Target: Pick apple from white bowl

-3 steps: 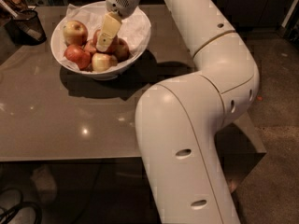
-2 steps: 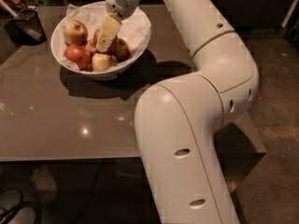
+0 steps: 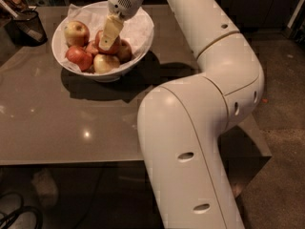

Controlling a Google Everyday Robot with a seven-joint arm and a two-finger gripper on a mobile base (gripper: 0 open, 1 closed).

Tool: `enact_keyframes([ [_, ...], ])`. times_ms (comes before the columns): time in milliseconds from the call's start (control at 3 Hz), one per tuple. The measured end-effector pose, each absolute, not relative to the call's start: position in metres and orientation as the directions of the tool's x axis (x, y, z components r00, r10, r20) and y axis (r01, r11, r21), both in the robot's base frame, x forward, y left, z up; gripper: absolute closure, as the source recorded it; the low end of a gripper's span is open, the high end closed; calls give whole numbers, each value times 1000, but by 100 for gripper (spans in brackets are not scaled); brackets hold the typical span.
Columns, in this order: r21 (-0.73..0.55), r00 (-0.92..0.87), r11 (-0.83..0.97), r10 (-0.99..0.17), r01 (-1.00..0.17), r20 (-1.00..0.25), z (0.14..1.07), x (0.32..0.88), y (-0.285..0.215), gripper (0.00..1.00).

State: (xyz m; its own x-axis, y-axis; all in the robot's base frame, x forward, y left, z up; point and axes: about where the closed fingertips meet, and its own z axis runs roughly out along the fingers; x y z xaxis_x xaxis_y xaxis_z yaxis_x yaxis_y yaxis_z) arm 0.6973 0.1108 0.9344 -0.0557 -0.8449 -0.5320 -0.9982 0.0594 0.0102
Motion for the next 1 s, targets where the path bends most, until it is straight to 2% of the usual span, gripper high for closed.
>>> enact_keyframes([
  [333, 10, -56, 59, -845, -998, -532, 934, 697, 111, 84],
  [667, -17, -51, 72, -834, -997, -549, 939, 704, 116, 100],
  [1000, -72, -15, 69, -821, -995, -571, 963, 699, 115, 100],
])
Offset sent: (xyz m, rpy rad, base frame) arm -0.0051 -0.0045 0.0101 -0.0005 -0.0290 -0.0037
